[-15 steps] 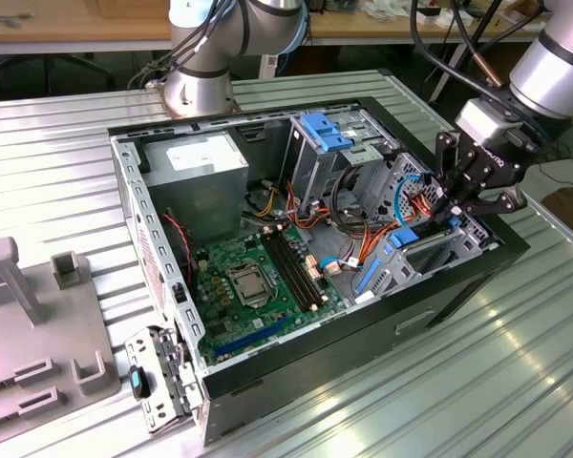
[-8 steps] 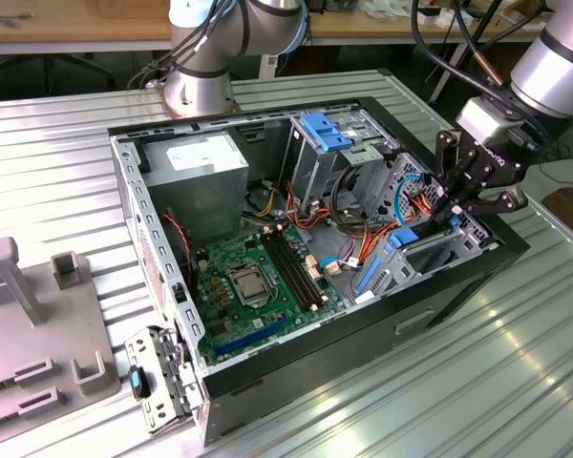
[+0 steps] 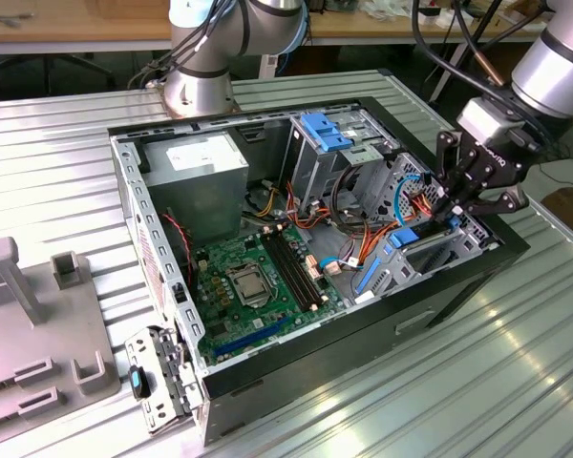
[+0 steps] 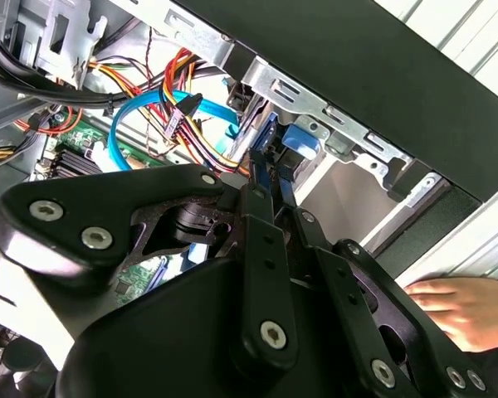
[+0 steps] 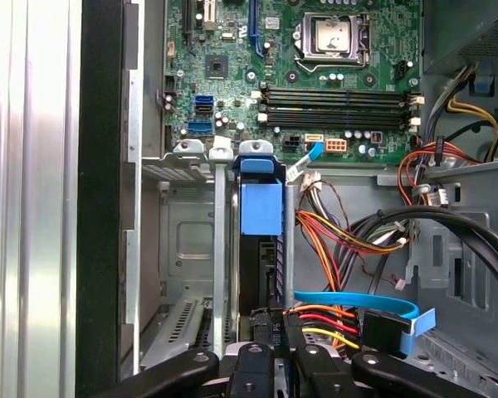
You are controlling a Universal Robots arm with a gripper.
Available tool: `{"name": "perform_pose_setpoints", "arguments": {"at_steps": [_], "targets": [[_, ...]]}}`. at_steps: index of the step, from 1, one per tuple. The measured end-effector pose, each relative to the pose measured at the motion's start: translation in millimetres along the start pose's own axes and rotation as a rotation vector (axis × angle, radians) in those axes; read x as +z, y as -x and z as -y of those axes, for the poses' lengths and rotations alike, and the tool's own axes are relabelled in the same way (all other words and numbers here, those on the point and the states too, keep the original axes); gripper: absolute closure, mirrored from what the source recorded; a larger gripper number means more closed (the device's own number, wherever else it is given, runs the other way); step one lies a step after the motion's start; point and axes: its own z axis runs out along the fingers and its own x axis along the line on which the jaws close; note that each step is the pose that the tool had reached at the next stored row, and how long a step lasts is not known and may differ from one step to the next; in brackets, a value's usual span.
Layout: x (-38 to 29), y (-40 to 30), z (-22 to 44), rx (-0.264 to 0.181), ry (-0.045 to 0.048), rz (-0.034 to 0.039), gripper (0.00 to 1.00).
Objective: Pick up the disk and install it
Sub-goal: 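Insert the first disk wire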
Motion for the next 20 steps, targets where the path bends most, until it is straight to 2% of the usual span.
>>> {"name": "perform_pose_setpoints", "arguments": {"at_steps": [20], "targets": [[5.6, -0.8, 0.1, 0.0, 0.0001, 0.0002, 0.83]]}}
